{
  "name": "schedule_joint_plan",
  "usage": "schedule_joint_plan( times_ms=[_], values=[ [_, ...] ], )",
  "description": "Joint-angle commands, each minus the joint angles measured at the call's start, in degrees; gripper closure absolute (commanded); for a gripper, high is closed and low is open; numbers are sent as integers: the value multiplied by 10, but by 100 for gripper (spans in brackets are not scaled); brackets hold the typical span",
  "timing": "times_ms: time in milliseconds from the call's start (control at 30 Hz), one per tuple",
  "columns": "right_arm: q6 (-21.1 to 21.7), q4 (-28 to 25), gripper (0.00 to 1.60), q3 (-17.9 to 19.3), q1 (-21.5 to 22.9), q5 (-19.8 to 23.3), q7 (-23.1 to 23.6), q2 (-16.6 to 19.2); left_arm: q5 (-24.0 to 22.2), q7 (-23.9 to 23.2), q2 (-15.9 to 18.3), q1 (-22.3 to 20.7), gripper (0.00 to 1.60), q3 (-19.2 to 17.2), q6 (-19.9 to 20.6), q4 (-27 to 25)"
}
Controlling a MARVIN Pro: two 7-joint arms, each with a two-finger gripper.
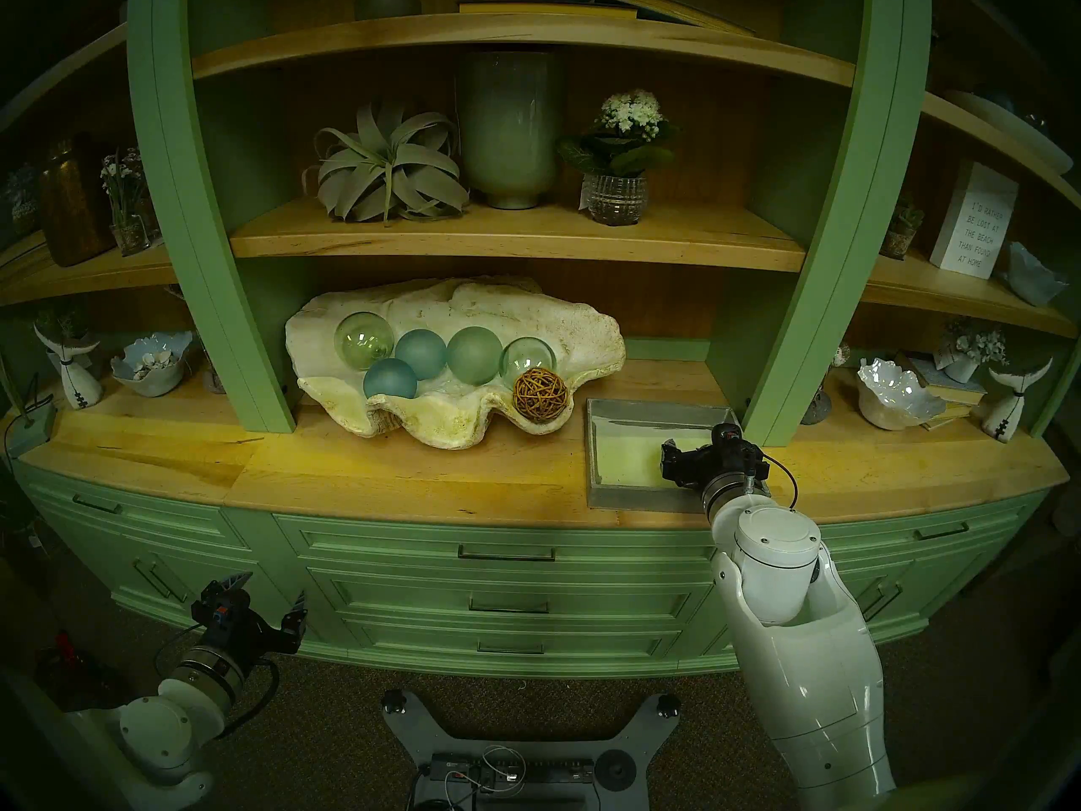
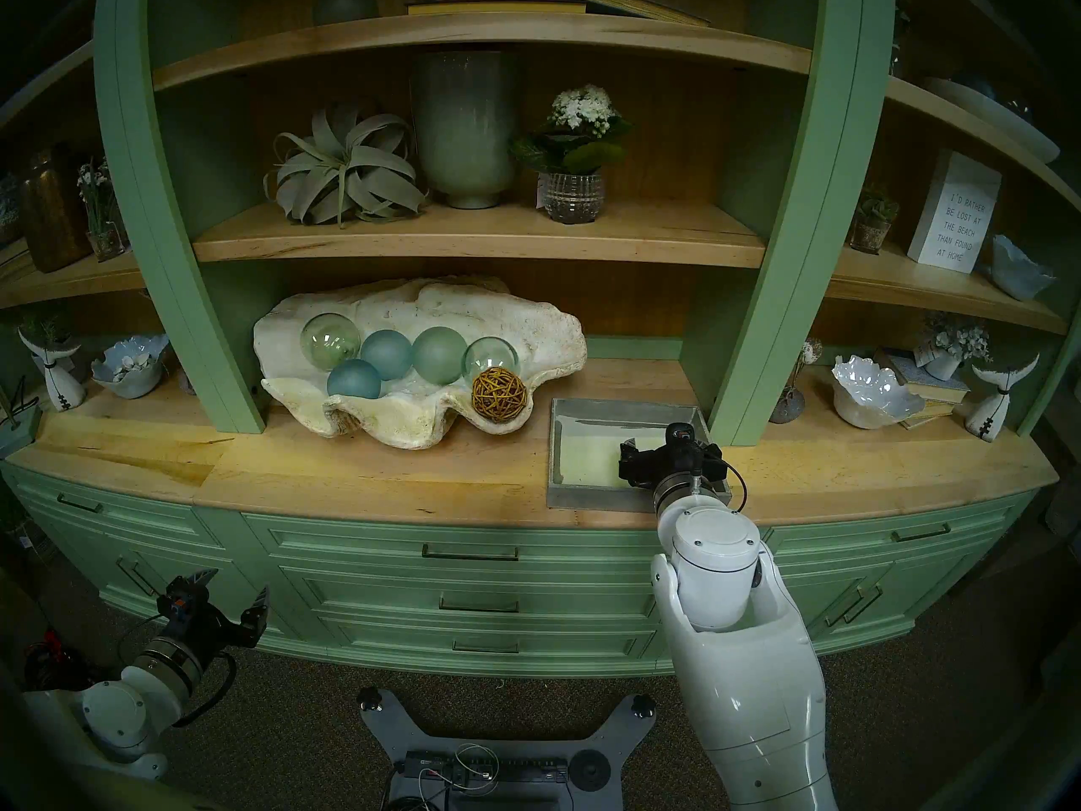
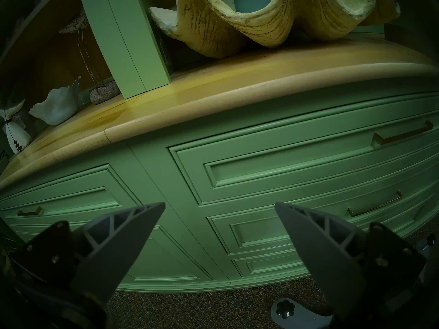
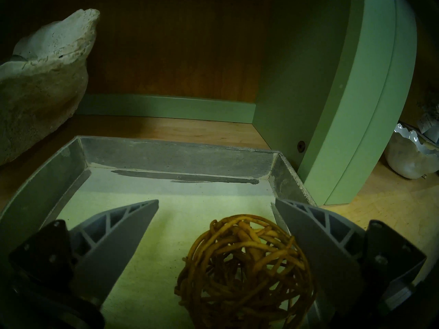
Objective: Put wooden balls into bowl
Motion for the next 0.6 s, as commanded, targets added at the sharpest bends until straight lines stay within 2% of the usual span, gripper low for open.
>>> schedule_joint_plan(
  times_ms=[0, 33, 100, 267, 367, 567],
  values=[
    [8, -21, 0, 0, -4, -5, -9, -1, 1, 0, 0, 0, 0, -7, -9, -7],
    [35, -33, 0, 3, -4, -5, -13, -2, 1, 0, 0, 0, 0, -7, -9, -7],
    [39, -40, 0, 4, -5, -4, -13, 0, 1, 0, 0, -1, 0, -7, -8, -6],
    [82, -91, 0, 21, -21, 2, -22, -4, 1, 0, 1, -2, 0, -6, -7, -6],
    [109, -104, 0, 24, -20, 3, -20, -3, 1, 0, 1, -1, 0, -6, -7, -6],
    [132, -105, 0, 32, -9, 15, -11, -1, 1, 0, 1, -1, 0, -6, -8, -6]
  ],
)
